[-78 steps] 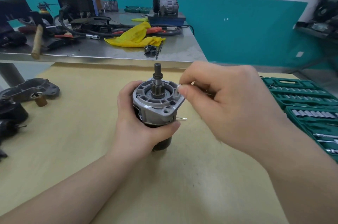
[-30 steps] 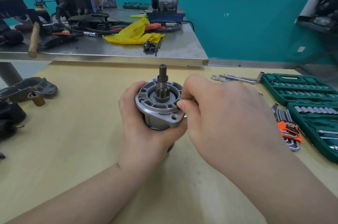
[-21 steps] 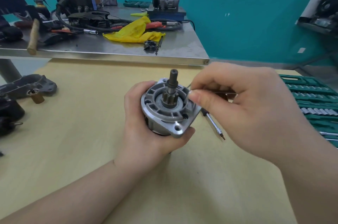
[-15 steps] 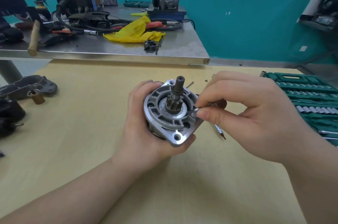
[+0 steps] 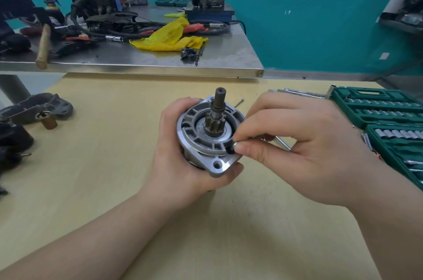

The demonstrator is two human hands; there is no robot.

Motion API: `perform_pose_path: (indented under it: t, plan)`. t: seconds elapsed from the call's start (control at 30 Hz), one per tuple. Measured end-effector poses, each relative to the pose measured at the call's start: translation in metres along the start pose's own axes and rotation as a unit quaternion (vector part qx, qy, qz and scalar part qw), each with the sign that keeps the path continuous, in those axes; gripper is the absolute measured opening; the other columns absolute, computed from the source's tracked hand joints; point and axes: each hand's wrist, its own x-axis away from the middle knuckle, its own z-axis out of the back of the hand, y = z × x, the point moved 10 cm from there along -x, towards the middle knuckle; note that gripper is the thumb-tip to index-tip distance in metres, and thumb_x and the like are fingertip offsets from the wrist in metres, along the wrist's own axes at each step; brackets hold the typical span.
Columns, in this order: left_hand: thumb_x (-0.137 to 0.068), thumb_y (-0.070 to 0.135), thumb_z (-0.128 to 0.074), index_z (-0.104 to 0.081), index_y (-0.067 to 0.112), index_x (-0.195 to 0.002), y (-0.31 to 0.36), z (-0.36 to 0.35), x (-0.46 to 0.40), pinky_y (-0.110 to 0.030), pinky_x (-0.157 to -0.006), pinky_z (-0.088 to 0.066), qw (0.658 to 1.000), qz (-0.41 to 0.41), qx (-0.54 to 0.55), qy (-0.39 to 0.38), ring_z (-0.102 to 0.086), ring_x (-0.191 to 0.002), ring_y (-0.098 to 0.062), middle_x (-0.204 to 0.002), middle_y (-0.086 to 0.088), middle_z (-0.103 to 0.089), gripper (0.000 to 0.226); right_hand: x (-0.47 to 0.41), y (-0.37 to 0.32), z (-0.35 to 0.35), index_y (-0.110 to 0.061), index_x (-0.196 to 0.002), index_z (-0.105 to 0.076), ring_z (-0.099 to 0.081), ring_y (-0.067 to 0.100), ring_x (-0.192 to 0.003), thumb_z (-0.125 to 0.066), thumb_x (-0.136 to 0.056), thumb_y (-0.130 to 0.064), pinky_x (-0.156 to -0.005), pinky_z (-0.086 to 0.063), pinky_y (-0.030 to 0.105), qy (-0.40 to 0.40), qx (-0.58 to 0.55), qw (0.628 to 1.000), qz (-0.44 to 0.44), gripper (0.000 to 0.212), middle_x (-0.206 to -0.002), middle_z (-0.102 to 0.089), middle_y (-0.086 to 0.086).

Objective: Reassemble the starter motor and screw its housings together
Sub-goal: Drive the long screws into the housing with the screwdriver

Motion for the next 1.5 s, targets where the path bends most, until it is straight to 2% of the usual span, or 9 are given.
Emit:
perform_pose_path:
  t: [0.23,0.47,0.73,0.87,1.03,1.17,1.23,1.3,1.5]
  plan:
    - [-0.066,0.012,-0.094,-0.036,0.021,-0.144,-0.001,0.001,-0.002,-0.019,-0.097,-0.056,1.000,-0.005,0.000,-0.006,-0.071,-0.122,-0.015,-0.135,0.015,-0.065,0.098,-0.004,-0.007,-0.002,-0.019,-0.089,-0.078,-0.060,0.016,-0.077,-0.074,-0.095,-0.020,-0.063,-0.050,0.041,0.006,0.041,0.999,0.002,0.007,-0.087,-0.065,-0.005]
    - [-0.069,0.010,-0.094,-0.035,0.021,-0.146,-0.005,0.002,0.001,-0.023,-0.100,-0.056,1.000,0.003,0.026,-0.001,-0.069,-0.125,-0.020,-0.138,0.009,-0.064,0.097,0.001,-0.017,-0.007,-0.016,-0.078,-0.066,-0.055,0.031,-0.066,-0.067,-0.092,-0.021,-0.053,-0.045,0.043,0.045,0.100,0.993,-0.045,0.014,-0.074,-0.056,-0.001]
    - [-0.064,0.026,-0.094,-0.041,0.034,-0.141,0.004,0.003,0.004,-0.012,-0.093,-0.054,0.999,0.013,-0.010,0.043,-0.070,-0.121,-0.008,-0.137,0.006,-0.065,0.094,0.007,-0.024,-0.004,-0.021,-0.079,-0.055,-0.051,0.032,-0.052,-0.059,-0.089,-0.028,-0.047,-0.046,0.040,0.068,0.187,0.969,-0.150,0.013,-0.055,-0.047,-0.003]
    - [-0.066,0.022,-0.093,-0.037,0.032,-0.140,0.005,0.004,0.001,-0.013,-0.094,-0.054,1.000,0.002,-0.011,0.022,-0.071,-0.119,-0.004,-0.131,0.022,-0.067,0.093,0.008,-0.029,-0.006,-0.022,-0.082,-0.060,-0.056,0.029,-0.058,-0.058,-0.093,-0.031,-0.048,-0.047,0.041,0.048,0.179,0.973,-0.136,0.015,-0.063,-0.055,-0.003]
    - [-0.066,0.020,-0.096,-0.038,0.027,-0.145,-0.002,0.007,0.001,-0.017,-0.097,-0.055,1.000,-0.008,-0.021,0.022,-0.070,-0.125,-0.015,-0.137,0.011,-0.065,0.098,0.003,-0.028,0.011,-0.022,-0.085,-0.067,-0.057,0.027,-0.063,-0.062,-0.096,-0.031,-0.052,-0.048,0.040,0.086,0.165,0.977,-0.103,0.015,-0.067,-0.058,-0.003]
    - [-0.065,0.021,-0.100,-0.039,0.029,-0.146,-0.006,0.008,0.003,-0.026,-0.099,-0.057,1.000,-0.009,-0.017,0.020,-0.068,-0.128,-0.027,-0.141,-0.004,-0.062,0.101,0.001,-0.022,0.011,-0.025,-0.085,-0.068,-0.056,0.022,-0.064,-0.066,-0.095,-0.029,-0.055,-0.048,0.040,0.069,0.123,0.987,-0.079,0.012,-0.067,-0.059,-0.006]
    - [-0.064,0.023,-0.099,-0.038,0.031,-0.147,-0.008,0.008,0.001,-0.028,-0.101,-0.057,1.000,-0.004,-0.006,0.005,-0.067,-0.129,-0.027,-0.143,-0.001,-0.063,0.103,0.001,-0.016,0.011,-0.024,-0.086,-0.071,-0.055,0.018,-0.066,-0.068,-0.096,-0.027,-0.057,-0.048,0.040,0.054,0.092,0.992,-0.068,0.011,-0.070,-0.060,-0.008]
    - [-0.064,0.025,-0.097,-0.037,0.030,-0.147,-0.008,0.007,-0.001,-0.025,-0.101,-0.055,1.000,-0.007,-0.008,-0.004,-0.067,-0.129,-0.025,-0.141,0.005,-0.064,0.102,0.001,-0.012,0.011,-0.024,-0.086,-0.074,-0.055,0.015,-0.068,-0.070,-0.096,-0.025,-0.059,-0.048,0.041,0.041,0.079,0.994,-0.057,0.010,-0.073,-0.061,-0.010]
    - [-0.066,0.019,-0.097,-0.037,0.027,-0.146,-0.007,0.005,0.000,-0.025,-0.100,-0.056,1.000,-0.002,0.006,-0.008,-0.069,-0.127,-0.026,-0.139,0.004,-0.064,0.100,0.001,-0.015,0.002,-0.021,-0.091,-0.079,-0.063,0.023,-0.077,-0.071,-0.098,-0.024,-0.063,-0.051,0.043,0.033,0.083,0.996,-0.014,0.010,-0.087,-0.065,-0.005]
